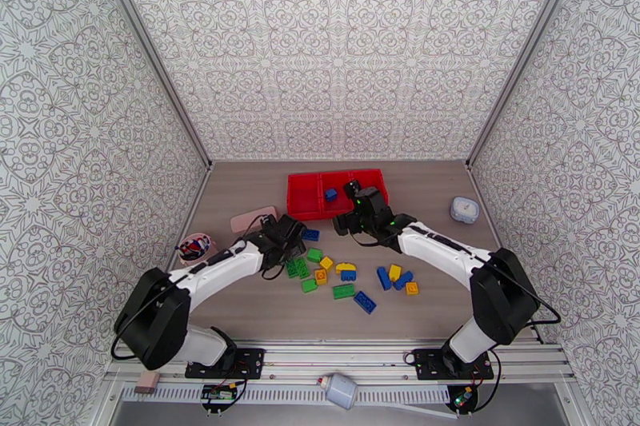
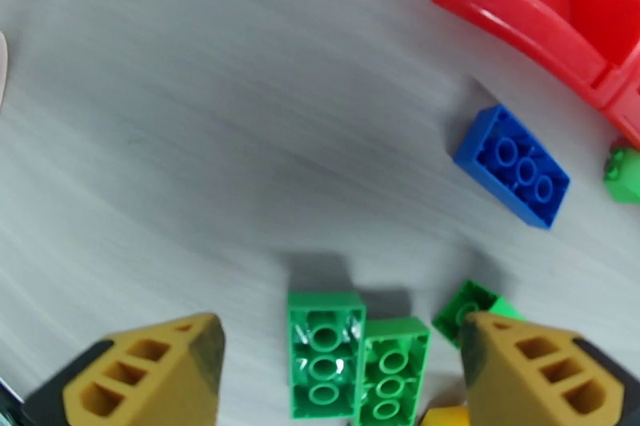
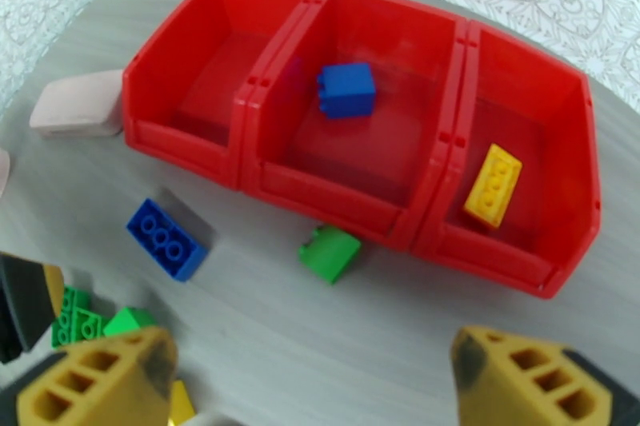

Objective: Sort the legos into containers by color

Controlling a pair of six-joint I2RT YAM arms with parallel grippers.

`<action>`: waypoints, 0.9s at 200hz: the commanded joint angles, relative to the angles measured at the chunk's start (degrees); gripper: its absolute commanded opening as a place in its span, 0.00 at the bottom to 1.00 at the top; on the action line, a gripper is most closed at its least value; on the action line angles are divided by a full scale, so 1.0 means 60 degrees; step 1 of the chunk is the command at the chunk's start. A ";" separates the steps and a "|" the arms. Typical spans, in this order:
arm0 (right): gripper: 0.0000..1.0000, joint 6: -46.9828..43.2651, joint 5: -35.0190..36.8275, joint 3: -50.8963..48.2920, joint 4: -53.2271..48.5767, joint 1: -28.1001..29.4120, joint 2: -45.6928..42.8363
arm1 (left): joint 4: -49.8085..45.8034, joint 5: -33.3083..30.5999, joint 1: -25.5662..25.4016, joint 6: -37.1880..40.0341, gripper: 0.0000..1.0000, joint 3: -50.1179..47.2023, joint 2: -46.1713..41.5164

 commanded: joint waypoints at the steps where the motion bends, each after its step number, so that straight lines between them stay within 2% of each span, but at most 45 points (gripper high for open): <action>1: 0.94 0.0149 0.0175 -0.0215 0.0159 0.0056 -0.0209 | -0.1026 0.0316 0.0086 0.0414 0.76 0.0646 0.0759; 34: 0.95 0.0185 0.0236 -0.0286 0.0111 0.0053 -0.0156 | -0.1315 0.0643 0.0094 0.0690 0.72 0.1159 0.1686; 67: 0.95 0.0238 0.0306 -0.0369 0.0069 0.0055 -0.0129 | -0.0961 0.0863 0.0179 0.0606 0.67 0.0906 0.1750; 100: 0.95 0.0251 0.0317 -0.0327 0.0043 0.0061 -0.0078 | -0.0633 0.1239 0.0334 0.0538 0.57 0.0623 0.1743; 180: 0.93 0.0366 0.0289 -0.0251 0.0040 0.0053 -0.0025 | -0.0607 0.1230 0.0371 0.0522 0.32 0.0474 0.1437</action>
